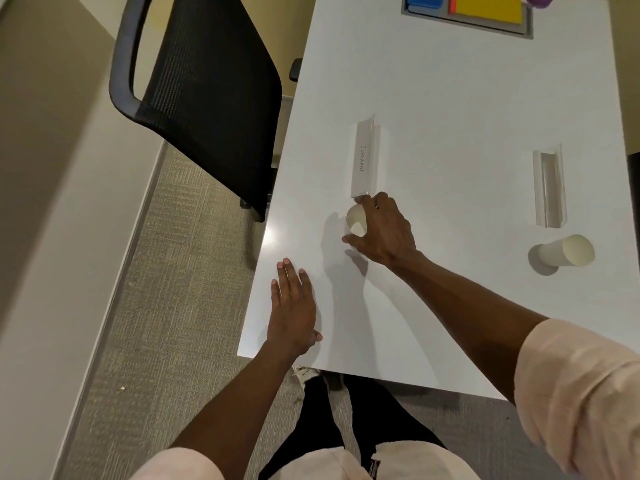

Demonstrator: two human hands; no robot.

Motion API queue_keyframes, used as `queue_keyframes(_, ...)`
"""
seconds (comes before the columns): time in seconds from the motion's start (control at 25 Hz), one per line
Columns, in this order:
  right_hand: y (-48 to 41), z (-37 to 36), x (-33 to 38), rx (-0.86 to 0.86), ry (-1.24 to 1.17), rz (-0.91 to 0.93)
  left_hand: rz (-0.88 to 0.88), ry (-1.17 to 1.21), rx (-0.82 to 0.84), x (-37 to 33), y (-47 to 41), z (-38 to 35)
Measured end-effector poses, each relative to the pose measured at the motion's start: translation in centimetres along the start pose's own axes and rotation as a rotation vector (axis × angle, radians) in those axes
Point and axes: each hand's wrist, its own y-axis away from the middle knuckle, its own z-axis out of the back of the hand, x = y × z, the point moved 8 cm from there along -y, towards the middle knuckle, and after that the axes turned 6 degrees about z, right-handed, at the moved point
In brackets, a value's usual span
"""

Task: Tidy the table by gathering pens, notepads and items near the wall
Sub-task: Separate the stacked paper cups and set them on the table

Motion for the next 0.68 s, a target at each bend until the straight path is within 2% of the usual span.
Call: queue_keyframes(0.68, 0.0, -1.4, -0.2, -0.009, 0.012, -0.024, -0.008, -0.014, -0.033, 0.1, 0.3, -0.2)
